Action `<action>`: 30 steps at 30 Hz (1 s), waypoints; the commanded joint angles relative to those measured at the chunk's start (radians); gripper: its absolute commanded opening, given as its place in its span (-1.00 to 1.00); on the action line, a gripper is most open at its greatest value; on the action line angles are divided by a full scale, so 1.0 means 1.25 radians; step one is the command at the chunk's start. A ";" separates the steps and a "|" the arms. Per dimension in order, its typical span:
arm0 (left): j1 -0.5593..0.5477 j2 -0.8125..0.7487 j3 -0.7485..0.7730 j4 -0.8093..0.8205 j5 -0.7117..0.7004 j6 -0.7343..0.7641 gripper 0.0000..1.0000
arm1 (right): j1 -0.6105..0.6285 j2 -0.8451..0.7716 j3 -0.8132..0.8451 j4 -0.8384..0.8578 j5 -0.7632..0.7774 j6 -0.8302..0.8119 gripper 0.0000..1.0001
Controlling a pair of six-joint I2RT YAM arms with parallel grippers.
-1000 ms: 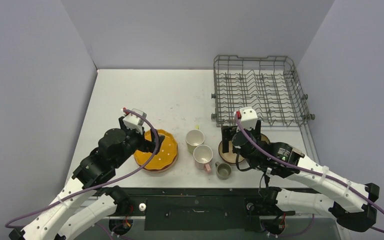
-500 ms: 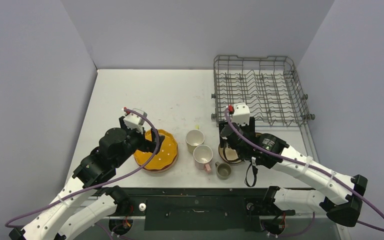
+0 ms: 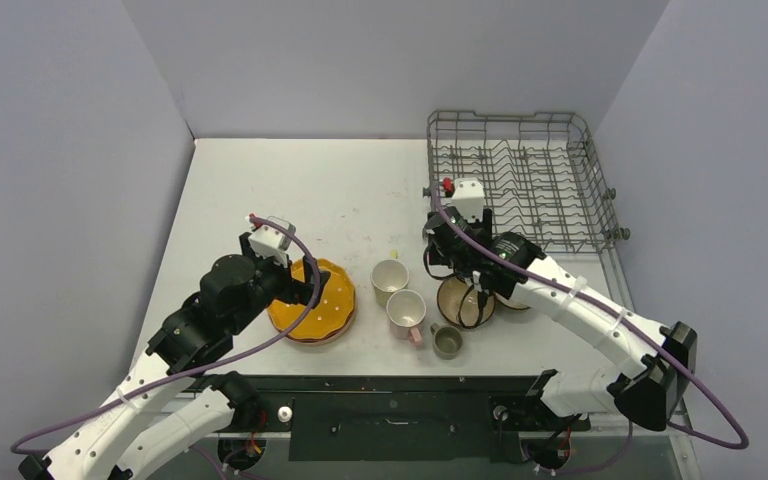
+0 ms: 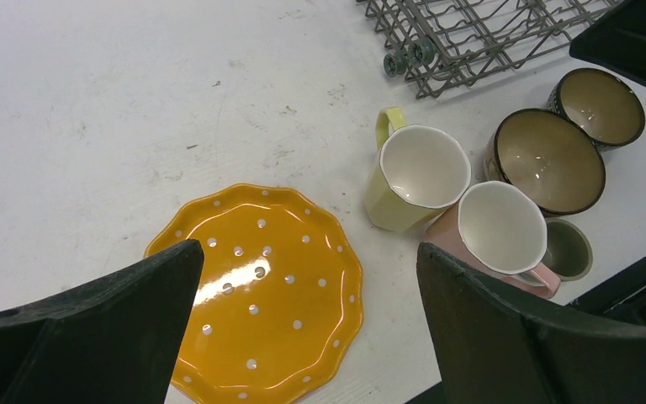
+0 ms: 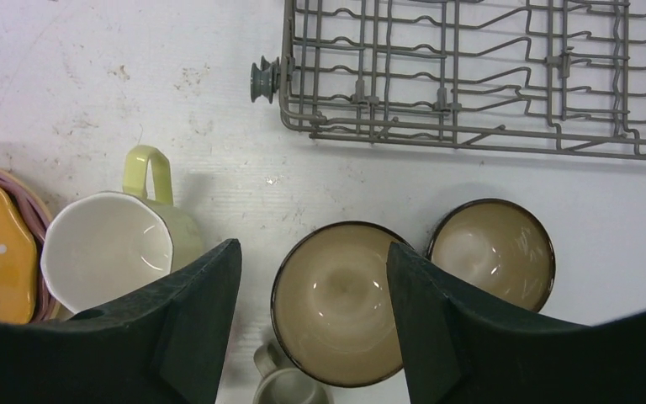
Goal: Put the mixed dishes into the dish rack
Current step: Move the dish rack to the center of the board.
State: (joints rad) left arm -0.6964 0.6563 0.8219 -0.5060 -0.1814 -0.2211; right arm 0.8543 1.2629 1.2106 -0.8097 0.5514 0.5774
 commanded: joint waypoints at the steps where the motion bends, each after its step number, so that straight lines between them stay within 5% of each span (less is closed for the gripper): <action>1: 0.002 0.009 0.039 0.008 0.011 0.005 0.93 | -0.038 0.053 0.059 0.063 -0.023 -0.019 0.18; 30: 0.006 -0.006 0.039 0.009 0.054 0.001 0.93 | -0.240 0.454 0.296 0.156 -0.190 -0.043 -0.16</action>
State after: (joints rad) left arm -0.6964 0.6582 0.8238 -0.5148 -0.1318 -0.2230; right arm 0.5732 1.7981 1.5135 -0.6529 0.3347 0.5343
